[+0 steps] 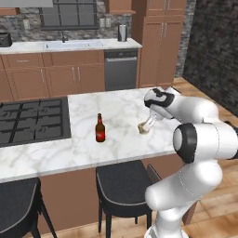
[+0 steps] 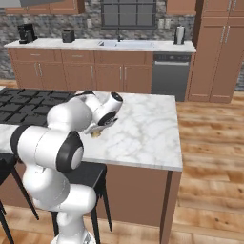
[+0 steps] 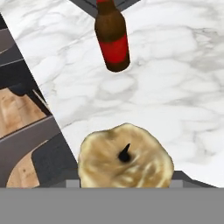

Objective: Get the candle and the beer from the cabinet and move them to the dining counter.

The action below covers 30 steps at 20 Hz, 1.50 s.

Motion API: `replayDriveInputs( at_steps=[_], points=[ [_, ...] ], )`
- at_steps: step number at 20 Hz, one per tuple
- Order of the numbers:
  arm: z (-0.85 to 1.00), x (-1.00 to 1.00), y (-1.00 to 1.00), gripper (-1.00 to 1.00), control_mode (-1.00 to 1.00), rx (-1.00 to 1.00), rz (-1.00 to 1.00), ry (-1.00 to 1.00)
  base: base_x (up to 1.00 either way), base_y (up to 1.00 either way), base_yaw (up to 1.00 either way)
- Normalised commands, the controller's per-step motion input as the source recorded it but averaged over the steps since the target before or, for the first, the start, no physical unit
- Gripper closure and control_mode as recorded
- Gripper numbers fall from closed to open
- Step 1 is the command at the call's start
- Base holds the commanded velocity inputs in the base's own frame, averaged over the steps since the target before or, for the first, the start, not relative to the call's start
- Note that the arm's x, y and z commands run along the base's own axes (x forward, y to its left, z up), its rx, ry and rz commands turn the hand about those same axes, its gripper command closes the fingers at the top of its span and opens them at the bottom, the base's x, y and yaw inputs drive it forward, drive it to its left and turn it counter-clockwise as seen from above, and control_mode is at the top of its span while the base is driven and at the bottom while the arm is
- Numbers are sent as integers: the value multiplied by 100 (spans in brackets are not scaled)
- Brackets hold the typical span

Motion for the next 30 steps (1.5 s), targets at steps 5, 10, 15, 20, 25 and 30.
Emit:
replayDriveInputs(
  at_steps=[5,10,15,20,25,30],
  points=[
    [-63,20,10,100,-100,2,0,0,0,0,0],
    [-31,29,1,100,-100,7,-1,0,0,0,0],
    [-10,29,0,100,-100,8,-1,0,0,0,0],
    [-5,36,0,100,-100,2,0,0,0,0,0],
    [-6,32,0,100,-100,0,0,2,0,0,0],
    [-28,16,0,100,-100,0,0,0,0,0,0]
  ],
)
